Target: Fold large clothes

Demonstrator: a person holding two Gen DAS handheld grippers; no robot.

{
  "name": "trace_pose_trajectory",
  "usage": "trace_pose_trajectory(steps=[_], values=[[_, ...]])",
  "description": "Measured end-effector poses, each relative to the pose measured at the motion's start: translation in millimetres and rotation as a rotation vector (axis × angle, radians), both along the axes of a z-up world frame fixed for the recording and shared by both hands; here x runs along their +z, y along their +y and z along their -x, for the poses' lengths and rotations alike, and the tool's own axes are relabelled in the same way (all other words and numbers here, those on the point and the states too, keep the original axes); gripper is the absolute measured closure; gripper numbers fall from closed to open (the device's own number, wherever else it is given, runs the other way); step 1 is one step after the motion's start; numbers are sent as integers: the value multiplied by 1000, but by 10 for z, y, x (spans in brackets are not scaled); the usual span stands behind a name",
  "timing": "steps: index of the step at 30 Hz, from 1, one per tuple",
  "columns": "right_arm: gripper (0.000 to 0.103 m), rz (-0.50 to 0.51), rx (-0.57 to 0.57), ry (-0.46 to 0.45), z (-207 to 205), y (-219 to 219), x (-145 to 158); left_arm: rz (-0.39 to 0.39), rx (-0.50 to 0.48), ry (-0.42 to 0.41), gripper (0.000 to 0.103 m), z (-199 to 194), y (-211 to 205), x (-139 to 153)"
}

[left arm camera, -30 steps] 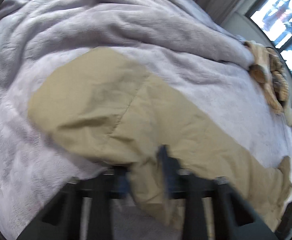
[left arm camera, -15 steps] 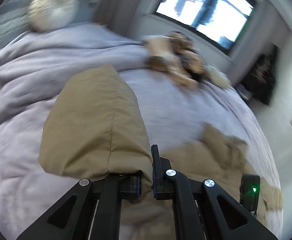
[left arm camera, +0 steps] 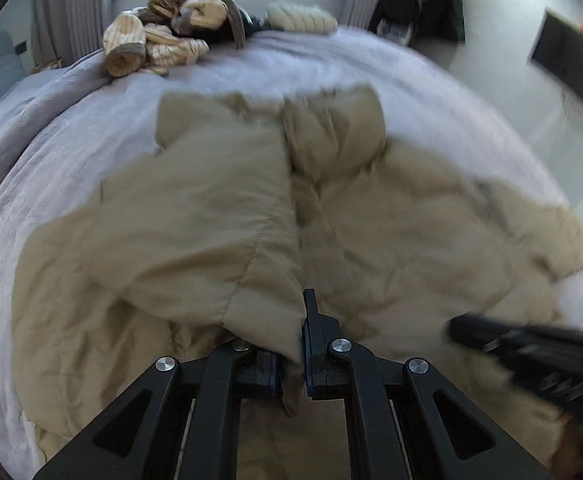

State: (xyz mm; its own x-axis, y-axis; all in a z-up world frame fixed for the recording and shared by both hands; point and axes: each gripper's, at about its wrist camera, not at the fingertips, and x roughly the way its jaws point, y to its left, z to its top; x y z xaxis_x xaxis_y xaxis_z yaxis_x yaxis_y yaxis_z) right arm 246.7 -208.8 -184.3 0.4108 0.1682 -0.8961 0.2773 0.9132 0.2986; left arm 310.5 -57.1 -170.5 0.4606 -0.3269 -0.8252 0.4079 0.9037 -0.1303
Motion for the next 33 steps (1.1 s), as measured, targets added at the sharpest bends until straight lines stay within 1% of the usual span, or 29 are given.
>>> trace_pose_trajectory(steps=[2,3,4,5,6,7,10,12,14,15,16,17,19,20,22,24,26,27,28,29,30,31,33], values=[[95,-10,-21,9,86,-114,-31,-49,-19,14,89,45,-64,-62],[95,-21,-25,9,31,-216,6,-60,-29,20,80,59,-121,-87],[95,-30,-27,10,28,-235,-8,-67,-35,23,55,80,-122,-87],[94,-41,-28,13,51,-236,-15,-73,-32,16,40,121,-107,-53],[91,-49,-27,13,22,-245,-11,-68,-29,-2,26,173,-95,-58],[89,-50,-25,13,32,-259,7,-68,-28,-32,26,232,-70,8],[89,-47,-11,14,38,-217,65,-82,-46,-21,26,249,35,66],[76,-22,4,9,-19,-140,138,-61,-28,-35,26,304,220,175],[32,16,24,-21,-57,-13,276,-37,27,-73,26,344,522,320],[26,31,47,-57,-78,76,372,-40,67,-91,26,326,667,371],[22,52,74,-88,-89,192,455,-63,136,-111,26,291,872,415],[22,101,131,-121,-145,402,550,-90,193,-123,26,233,1022,432],[22,178,211,-138,-290,716,600,-153,322,-139,26,94,1344,402],[22,222,249,-146,-357,903,597,-185,392,-121,26,-1,1523,346],[22,313,303,-158,-505,1232,532,-197,487,-69,26,-152,1821,181],[22,388,307,-168,-640,1391,449,-205,533,-25,26,-224,1978,17],[22,411,277,-145,-757,1401,368,-200,549,30,26,-257,2049,-156],[22,414,261,-139,-830,1363,346,-194,549,38,26,-252,2051,-195],[23,415,245,-134,-874,1308,314,-191,549,39,26,-245,2039,-231],[44,401,232,-138,-868,1228,309,-196,548,36,26,-224,2019,-264],[68,364,222,-138,-862,1126,311,-204,543,32,26,-215,1994,-290],[97,345,197,-133,-857,1027,298,-213,537,27,26,-217,1967,-296],[97,262,130,-149,-769,747,298,-224,528,28,26,-238,1929,-330]])
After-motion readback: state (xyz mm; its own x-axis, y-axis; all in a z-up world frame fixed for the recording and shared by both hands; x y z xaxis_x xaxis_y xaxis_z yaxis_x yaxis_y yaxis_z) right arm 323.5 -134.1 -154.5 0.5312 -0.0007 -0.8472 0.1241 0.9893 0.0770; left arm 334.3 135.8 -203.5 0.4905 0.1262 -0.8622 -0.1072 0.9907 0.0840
